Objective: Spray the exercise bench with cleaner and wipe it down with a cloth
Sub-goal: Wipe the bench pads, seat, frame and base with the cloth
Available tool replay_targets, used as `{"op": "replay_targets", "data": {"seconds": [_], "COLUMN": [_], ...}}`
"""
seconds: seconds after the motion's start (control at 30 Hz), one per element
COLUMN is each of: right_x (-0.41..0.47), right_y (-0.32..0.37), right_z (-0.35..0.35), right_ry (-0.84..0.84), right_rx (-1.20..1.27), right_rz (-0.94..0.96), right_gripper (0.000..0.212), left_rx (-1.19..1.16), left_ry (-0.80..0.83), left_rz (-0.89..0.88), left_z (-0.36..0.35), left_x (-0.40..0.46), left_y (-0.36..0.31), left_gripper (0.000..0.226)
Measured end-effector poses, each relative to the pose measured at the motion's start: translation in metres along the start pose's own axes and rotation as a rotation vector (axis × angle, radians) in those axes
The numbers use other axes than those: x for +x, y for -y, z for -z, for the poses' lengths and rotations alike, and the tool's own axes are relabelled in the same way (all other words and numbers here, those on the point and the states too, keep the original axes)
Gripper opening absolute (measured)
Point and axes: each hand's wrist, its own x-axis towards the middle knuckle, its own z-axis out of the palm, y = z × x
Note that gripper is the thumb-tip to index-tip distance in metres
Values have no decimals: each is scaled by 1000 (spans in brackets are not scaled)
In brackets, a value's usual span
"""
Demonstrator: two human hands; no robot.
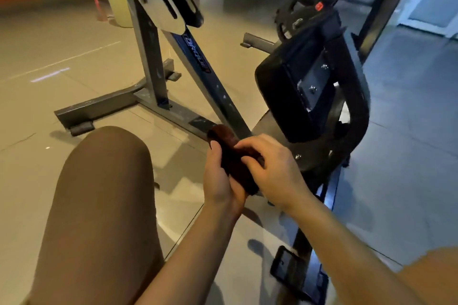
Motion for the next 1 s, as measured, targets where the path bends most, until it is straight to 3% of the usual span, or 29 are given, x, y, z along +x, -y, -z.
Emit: {"op": "replay_targets", "data": {"seconds": [0.17, 0.3, 0.4, 0.53, 0.67, 0.77, 0.9, 1.0], "right_x": [10, 23, 30, 40, 52, 62, 69, 69], "right_y": [32, 57, 75, 105, 133, 158, 184, 192], "right_z": [-31, -59, -69, -69, -62, -58, -57, -60], "right_ry": [-52, -125, -200, -233, -290, -347, -289, -248], "right_rx": [178, 159, 106, 0, -161, -288, -458, -586], "right_rz": [-222, -368, -396, -378, -352, -376, -447, -468], "right_gripper": [23, 29, 24, 22, 22, 20, 21, 24], "left_rx": [140, 123, 259, 730, 974, 1087, 1131, 1150], "left_ry": [154, 290, 415, 534, 714, 804, 937, 949], "left_rz": [136, 189, 236, 153, 128, 54, -2, -54], "left_z": [12, 25, 37, 41, 31, 25, 12, -3], "left_x": [7, 15, 29, 64, 94, 109, 120, 126], "left_y": [-39, -72, -95, -137, -182, -215, -244, -249], "left_gripper": [46, 47, 43, 38, 33, 18, 6, 3]}}
